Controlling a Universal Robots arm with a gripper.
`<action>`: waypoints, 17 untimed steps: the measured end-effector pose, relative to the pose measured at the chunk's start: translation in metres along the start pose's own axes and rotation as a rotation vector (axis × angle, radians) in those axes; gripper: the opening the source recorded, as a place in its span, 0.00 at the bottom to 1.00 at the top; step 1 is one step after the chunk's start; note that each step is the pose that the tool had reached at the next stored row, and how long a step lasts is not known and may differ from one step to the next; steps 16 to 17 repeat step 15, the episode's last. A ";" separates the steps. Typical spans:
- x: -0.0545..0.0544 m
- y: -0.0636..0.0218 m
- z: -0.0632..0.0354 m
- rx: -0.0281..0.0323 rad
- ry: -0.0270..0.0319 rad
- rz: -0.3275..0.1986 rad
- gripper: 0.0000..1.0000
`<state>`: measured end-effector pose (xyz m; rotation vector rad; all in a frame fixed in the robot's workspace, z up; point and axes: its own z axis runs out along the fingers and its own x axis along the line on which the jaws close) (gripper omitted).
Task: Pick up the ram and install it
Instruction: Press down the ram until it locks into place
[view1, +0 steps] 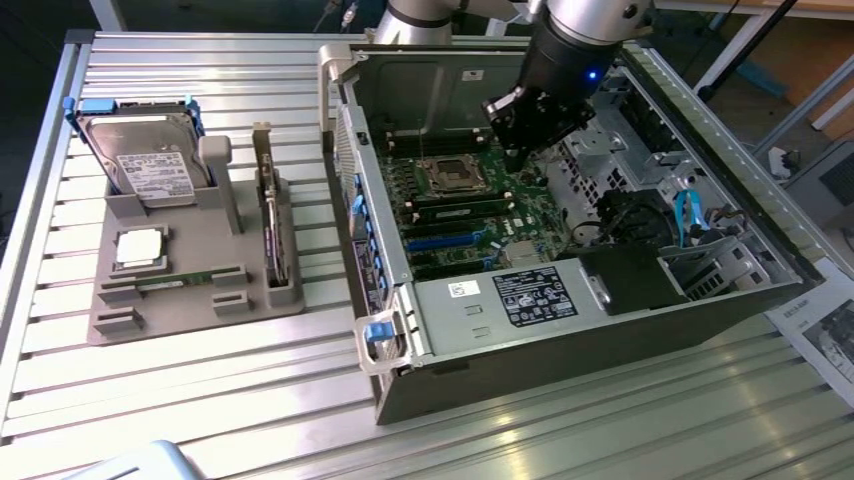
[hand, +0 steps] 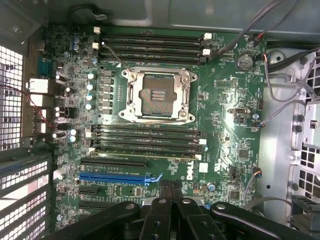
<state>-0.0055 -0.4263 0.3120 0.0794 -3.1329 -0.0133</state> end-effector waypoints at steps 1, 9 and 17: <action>0.003 0.0002 0.0002 -0.0003 -0.0004 0.003 0.10; 0.009 0.0072 0.0013 -0.0006 -0.0014 0.017 0.10; 0.009 0.0072 0.0013 -0.0006 -0.0014 0.017 0.10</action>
